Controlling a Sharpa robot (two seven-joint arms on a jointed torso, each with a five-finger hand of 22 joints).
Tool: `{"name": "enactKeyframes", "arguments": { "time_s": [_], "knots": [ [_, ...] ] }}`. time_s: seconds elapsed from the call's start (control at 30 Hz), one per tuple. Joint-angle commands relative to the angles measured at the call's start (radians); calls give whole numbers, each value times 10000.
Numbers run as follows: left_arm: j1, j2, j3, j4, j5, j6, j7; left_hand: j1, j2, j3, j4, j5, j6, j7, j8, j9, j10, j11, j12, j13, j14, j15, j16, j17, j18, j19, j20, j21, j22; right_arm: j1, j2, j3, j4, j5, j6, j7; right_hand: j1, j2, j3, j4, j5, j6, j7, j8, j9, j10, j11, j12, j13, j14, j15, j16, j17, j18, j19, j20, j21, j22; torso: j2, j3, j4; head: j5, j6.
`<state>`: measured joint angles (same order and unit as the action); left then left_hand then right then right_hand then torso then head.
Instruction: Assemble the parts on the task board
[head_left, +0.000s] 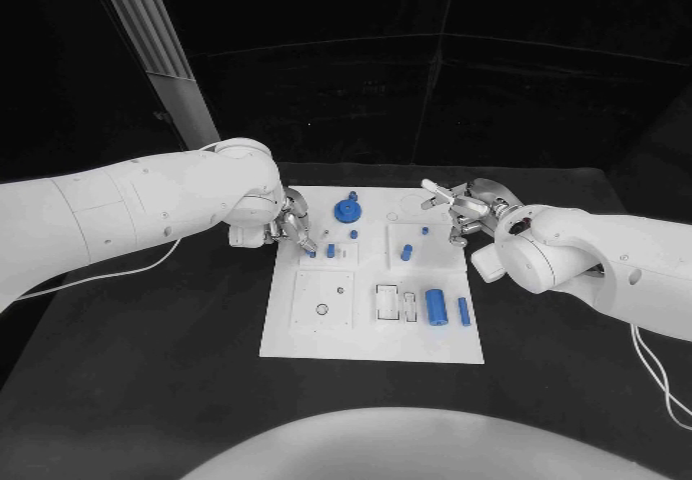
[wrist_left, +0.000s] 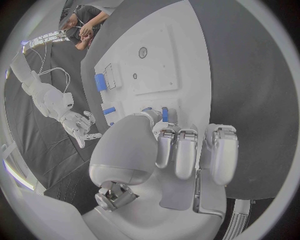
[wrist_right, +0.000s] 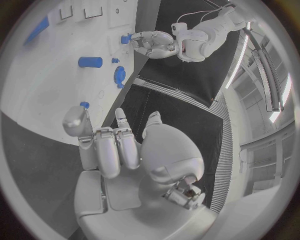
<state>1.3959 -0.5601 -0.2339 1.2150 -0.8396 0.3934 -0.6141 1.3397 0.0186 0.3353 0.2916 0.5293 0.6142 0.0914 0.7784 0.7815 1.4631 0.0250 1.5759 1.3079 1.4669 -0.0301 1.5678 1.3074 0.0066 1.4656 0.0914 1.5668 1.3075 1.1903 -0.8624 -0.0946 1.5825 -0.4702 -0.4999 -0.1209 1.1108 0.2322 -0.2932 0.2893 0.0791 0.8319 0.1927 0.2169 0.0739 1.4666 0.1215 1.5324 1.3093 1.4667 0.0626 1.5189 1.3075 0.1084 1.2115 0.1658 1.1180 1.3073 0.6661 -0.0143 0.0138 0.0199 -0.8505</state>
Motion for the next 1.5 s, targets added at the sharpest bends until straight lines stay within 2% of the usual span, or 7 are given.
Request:
{"name": "enactKeyframes", "arguments": {
  "time_s": [0.03,0.43,0.67,0.83,1.07,1.17,1.5],
  "knots": [
    [-10,34,-1,-18,-91,229,-30,-21,115,50,-16,-69,15,-36,57,9,1077,12,-51,2629,1039,-18,30,2634,-66,1051,-51,40,2633,13,7,5,18,-25,-17,80,-13,77,-33,-3,55,-83,-16,63,-14,521,-54,22,2115,409,-70,43,1864,55,72,-14,-7,956,0,1,1,-4,-4],
    [-31,87,-1,-58,-91,350,-68,-181,162,36,15,-153,-44,15,-16,-52,1077,56,-51,2629,1039,12,30,2634,-66,1051,-35,40,2633,13,3,5,37,-25,-14,95,-13,77,-33,-3,55,-83,-16,63,-14,521,-54,22,2115,409,-70,43,1864,55,72,-14,-7,956,5,2,5,-30,-14],
    [-50,112,-1,-109,-91,390,-142,-548,170,-104,17,-302,-73,75,-243,-279,1077,117,-51,2629,1039,87,30,2634,-66,1051,23,40,2633,13,-8,5,46,-25,-25,103,1,82,-54,4,54,-84,-17,76,-15,534,-55,32,2126,415,-71,49,1870,53,87,-14,-1,966,4,2,4,-38,-18],
    [-73,137,-1,-144,-91,364,-146,-1355,245,-606,32,-1744,57,114,-430,-518,1077,160,-51,2629,1039,154,30,2634,-58,1024,85,21,2622,13,-11,5,46,-26,-21,102,3,85,-54,4,54,-84,-17,77,-15,537,-55,34,2129,423,-71,55,1878,50,95,-14,8,970,-4,0,3,-48,-9],
    [-90,180,-1,-195,-92,307,-141,-2383,164,-1630,28,-3023,172,151,-578,-744,1077,192,-51,2629,1039,214,30,2634,-57,1021,146,19,2621,13,-12,5,38,-28,-12,84,6,89,-55,4,54,-84,-18,78,-15,542,-55,37,2133,435,-72,64,1893,44,116,-14,33,980,-2,1,5,-57,4],
    [-92,179,-1,-200,-92,283,-173,-2613,188,-1970,26,-3232,176,153,-595,-790,1077,196,-51,2629,1039,227,30,2634,-58,1022,165,19,2621,13,-16,5,35,-28,-12,77,6,89,-55,4,54,-84,-18,78,-15,542,-55,37,2133,435,-72,64,1893,44,116,-14,33,980,0,0,8,-66,18],
    [-94,125,-1,-171,-93,110,-119,-3161,161,-2843,27,-3339,179,161,-548,-843,1077,207,-51,2629,1039,256,30,2634,-65,1047,199,37,2631,13,-10,5,24,-29,-1,66,6,89,-55,4,54,-84,-18,78,-15,542,-55,37,2133,435,-72,64,1893,44,116,-14,33,980,-2,0,6,-55,11]
  ]
}}
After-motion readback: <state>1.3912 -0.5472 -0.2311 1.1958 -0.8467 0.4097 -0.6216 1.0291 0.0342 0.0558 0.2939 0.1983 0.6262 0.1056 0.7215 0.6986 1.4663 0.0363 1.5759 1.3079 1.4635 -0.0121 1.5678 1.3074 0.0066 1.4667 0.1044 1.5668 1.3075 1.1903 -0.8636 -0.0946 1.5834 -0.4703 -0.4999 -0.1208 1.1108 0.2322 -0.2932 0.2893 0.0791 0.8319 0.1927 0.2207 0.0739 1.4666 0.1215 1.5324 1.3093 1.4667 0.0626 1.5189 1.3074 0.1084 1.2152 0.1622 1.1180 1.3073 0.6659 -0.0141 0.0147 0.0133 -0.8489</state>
